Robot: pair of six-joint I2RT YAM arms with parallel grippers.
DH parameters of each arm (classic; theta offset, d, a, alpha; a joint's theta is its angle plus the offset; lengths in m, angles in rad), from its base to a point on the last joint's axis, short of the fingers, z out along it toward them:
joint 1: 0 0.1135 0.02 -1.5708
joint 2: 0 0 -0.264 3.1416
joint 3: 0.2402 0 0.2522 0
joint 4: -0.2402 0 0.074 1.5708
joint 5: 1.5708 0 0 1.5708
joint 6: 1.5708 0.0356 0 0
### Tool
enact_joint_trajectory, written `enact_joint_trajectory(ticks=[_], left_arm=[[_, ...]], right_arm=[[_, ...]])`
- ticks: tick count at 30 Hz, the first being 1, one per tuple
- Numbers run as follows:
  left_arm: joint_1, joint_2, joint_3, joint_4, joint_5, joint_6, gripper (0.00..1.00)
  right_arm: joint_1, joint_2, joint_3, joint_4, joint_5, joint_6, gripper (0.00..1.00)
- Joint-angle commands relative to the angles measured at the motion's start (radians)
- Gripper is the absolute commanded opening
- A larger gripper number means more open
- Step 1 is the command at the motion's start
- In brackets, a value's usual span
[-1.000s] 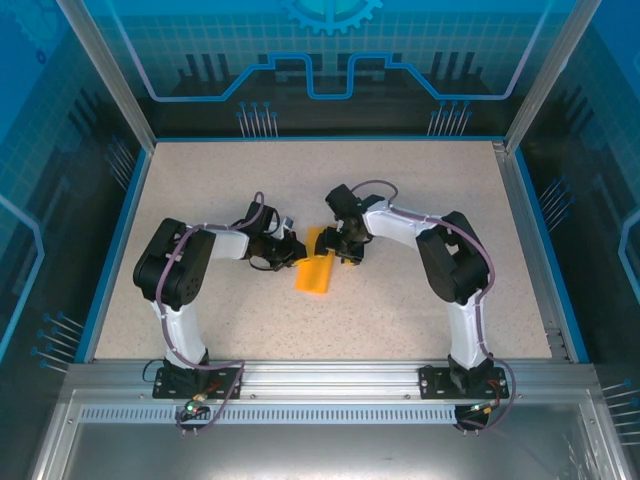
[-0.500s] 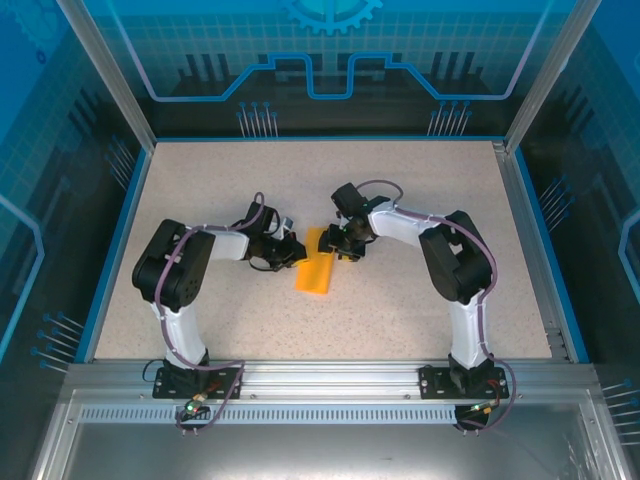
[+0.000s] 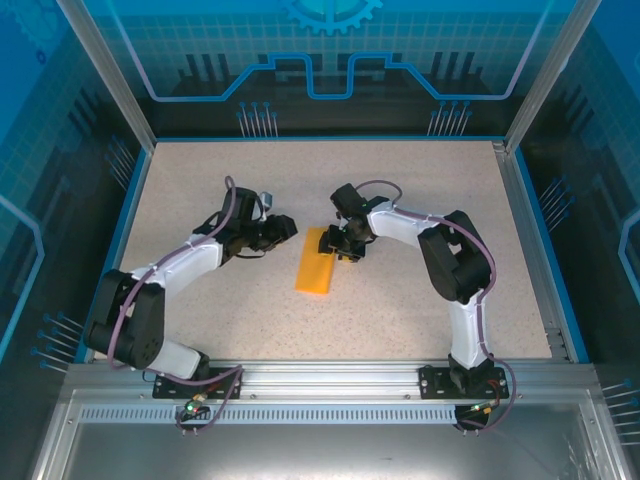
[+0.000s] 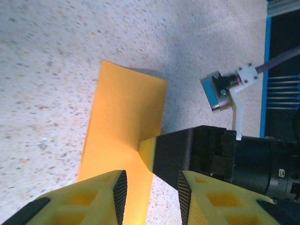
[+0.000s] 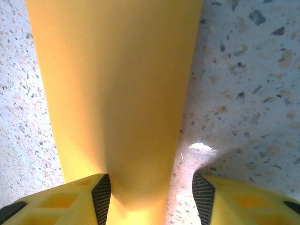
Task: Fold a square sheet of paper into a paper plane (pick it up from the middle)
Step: Hold the square sheet of paper at the center of the table.
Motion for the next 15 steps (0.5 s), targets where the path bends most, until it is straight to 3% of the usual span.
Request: enact_joint_trajectory(ticks=[1, 12, 15], left_arm=[[0.020, -0.027, -0.046, -0.083, -0.082, -0.010, 0.37], [0.025, 0.000, -0.046, -0.041, -0.010, -0.004, 0.37], [0.025, 0.033, -0.033, -0.007, 0.056, 0.008, 0.30]], right_arm=[[0.012, 0.053, 0.009, -0.084, 0.048, 0.013, 0.56], [0.020, 0.073, 0.029, -0.129, 0.091, 0.016, 0.55], [0.019, 0.080, 0.029, -0.135, 0.099, 0.014, 0.55]])
